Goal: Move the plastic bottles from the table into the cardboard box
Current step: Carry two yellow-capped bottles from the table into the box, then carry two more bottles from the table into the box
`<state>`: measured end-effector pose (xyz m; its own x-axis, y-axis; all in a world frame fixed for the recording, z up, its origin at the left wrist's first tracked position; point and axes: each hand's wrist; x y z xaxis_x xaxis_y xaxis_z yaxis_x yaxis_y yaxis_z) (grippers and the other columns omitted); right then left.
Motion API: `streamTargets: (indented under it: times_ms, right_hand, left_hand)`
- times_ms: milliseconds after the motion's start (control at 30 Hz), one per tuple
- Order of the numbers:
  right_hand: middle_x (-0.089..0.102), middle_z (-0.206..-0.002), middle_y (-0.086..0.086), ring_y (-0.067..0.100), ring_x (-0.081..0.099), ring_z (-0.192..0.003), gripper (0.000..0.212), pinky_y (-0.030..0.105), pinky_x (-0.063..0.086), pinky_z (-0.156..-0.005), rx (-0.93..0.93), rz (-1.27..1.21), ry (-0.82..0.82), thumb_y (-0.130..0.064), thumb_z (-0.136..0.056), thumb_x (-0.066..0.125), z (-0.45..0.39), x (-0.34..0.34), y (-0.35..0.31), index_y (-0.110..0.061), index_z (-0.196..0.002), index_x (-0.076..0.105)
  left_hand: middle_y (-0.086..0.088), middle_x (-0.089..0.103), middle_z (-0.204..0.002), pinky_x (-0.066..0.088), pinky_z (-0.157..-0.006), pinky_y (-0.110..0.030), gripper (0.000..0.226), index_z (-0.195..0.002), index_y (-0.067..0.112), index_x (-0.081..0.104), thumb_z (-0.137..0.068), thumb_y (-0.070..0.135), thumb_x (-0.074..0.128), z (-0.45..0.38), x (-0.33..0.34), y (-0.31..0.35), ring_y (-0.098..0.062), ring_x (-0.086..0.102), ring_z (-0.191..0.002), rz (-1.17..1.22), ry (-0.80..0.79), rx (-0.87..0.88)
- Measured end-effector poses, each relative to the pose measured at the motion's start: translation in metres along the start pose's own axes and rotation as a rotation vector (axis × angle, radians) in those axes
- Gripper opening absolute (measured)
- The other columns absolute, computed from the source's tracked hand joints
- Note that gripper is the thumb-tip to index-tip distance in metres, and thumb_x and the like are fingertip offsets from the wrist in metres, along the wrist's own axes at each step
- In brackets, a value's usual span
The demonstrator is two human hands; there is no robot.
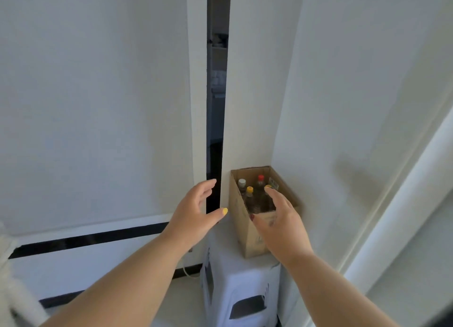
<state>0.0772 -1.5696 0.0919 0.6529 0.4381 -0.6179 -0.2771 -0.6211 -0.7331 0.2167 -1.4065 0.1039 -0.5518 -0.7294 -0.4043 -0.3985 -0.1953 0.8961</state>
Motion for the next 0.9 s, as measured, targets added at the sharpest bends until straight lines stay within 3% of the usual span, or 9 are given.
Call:
streamTargets:
  times_ms: [100,200,300,367,500,600,900]
  right_hand:
    - [0.038,-0.154,-0.012,0.017,0.058,-0.108,0.072,0.042,0.049,-0.101,-0.047,-0.019,-0.019,-0.041,-0.084,0.069,0.036,-0.011,-0.022,-0.035,-0.147,0.035]
    - [0.039,-0.153,-0.013,0.011,0.051,-0.099,0.073,0.041,0.05,-0.1,-0.108,-0.032,-0.025,-0.043,-0.084,0.069,0.079,-0.024,-0.039,-0.037,-0.147,0.033]
    - [0.037,-0.153,-0.014,0.01,0.044,-0.131,0.072,0.027,0.038,-0.105,-0.185,-0.035,-0.029,-0.046,-0.085,0.068,0.135,-0.039,-0.051,-0.039,-0.147,0.032]
    - [0.036,-0.153,-0.016,0.008,0.033,-0.14,0.072,0.023,0.031,-0.104,-0.221,-0.05,-0.052,-0.046,-0.085,0.068,0.175,-0.05,-0.06,-0.04,-0.147,0.031]
    - [0.036,-0.145,-0.027,-0.008,0.03,-0.131,0.072,0.013,0.025,-0.1,-0.27,-0.116,-0.072,-0.045,-0.084,0.069,0.246,-0.073,-0.086,-0.044,-0.145,0.032]
    - [0.031,-0.138,-0.036,-0.021,0.022,-0.121,0.072,-0.002,0.018,-0.09,-0.324,-0.154,-0.088,-0.046,-0.084,0.069,0.301,-0.087,-0.112,-0.046,-0.145,0.03]
    - [0.033,-0.145,-0.031,-0.005,0.029,-0.133,0.068,0.024,0.03,-0.104,-0.451,-0.331,-0.161,-0.049,-0.083,0.067,0.45,-0.091,-0.237,-0.057,-0.14,0.029]
  left_hand:
    - [0.024,0.043,-0.148,0.031,-0.112,-0.025,0.067,-0.142,0.04,0.041,-0.086,0.021,0.072,0.048,-0.013,0.014,0.007,0.038,-0.136,0.001,0.034,0.01]
    - [0.025,0.043,-0.147,0.031,-0.108,-0.023,0.066,-0.141,0.044,0.041,-0.087,0.022,0.072,0.104,-0.024,0.028,0.008,0.038,-0.133,0.003,0.076,0.006]
    - [0.024,0.044,-0.148,0.031,-0.113,-0.026,0.066,-0.142,0.042,0.041,-0.087,0.023,0.072,0.174,-0.031,0.042,0.006,0.038,-0.135,-0.001,0.127,0.004]
    - [0.024,0.044,-0.147,0.031,-0.113,-0.024,0.066,-0.143,0.042,0.041,-0.087,0.023,0.072,0.223,-0.034,0.055,0.005,0.038,-0.136,-0.005,0.168,0.006]
    - [0.026,0.048,-0.144,0.031,-0.105,-0.012,0.064,-0.141,0.041,0.044,-0.087,0.022,0.072,0.311,-0.042,0.081,0.015,0.041,-0.13,0.017,0.249,0.014]
    - [0.027,0.048,-0.142,0.031,-0.106,-0.012,0.065,-0.141,0.044,0.044,-0.087,0.022,0.072,0.374,-0.056,0.099,0.017,0.041,-0.128,0.013,0.285,0.022]
    - [0.026,0.05,-0.142,0.034,-0.105,-0.019,0.05,-0.136,0.043,0.05,-0.088,0.039,0.064,0.549,-0.152,0.137,0.011,0.043,-0.131,0.041,0.459,0.1]
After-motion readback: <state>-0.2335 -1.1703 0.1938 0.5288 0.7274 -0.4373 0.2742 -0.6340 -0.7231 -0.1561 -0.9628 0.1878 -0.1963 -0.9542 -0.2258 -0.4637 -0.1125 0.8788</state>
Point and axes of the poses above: each hand's wrist, its own z-axis away from the middle knuckle, its own x-axis out of the palm, y = z × x
